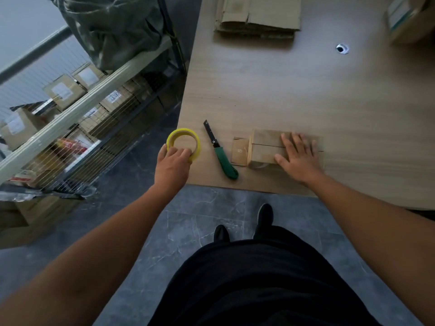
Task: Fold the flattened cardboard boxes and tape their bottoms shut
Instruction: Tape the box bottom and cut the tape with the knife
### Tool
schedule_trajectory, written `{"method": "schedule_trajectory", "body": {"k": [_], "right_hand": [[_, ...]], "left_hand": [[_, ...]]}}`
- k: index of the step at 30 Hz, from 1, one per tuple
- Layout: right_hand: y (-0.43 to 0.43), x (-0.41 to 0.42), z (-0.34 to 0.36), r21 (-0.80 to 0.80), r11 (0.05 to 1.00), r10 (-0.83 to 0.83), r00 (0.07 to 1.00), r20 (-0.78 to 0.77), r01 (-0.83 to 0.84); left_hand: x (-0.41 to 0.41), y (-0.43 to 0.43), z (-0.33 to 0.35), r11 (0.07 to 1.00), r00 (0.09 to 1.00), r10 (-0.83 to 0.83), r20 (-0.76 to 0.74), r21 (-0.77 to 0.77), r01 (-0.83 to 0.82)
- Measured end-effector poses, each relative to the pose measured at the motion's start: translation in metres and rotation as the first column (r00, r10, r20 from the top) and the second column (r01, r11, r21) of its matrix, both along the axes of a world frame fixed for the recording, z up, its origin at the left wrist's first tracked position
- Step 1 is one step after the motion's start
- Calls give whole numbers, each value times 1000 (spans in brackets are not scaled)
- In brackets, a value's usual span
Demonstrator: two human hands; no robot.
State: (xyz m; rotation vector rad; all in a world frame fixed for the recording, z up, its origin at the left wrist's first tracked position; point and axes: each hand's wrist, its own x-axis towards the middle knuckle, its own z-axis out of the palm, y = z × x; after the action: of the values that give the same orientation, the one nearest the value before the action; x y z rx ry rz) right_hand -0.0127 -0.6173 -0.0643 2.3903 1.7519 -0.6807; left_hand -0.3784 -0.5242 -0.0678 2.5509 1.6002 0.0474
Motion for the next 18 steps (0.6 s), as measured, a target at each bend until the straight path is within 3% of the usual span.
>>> {"method": "schedule_trajectory", "body": {"k": [3,10,18], "right_hand": [[-3,3,1,65,998,-4,999,-53,8],[-15,18,-3,351,921,-18,920,-391,167],[-17,27,-13,529,793,26,851,-524,302]], "left_hand": [[36,-11,17,994,994,-86,67,73,81],[161,-26,31,951,927,-310,213,64,303],[216,-29,18,930,921,-367,130,19,367]]}}
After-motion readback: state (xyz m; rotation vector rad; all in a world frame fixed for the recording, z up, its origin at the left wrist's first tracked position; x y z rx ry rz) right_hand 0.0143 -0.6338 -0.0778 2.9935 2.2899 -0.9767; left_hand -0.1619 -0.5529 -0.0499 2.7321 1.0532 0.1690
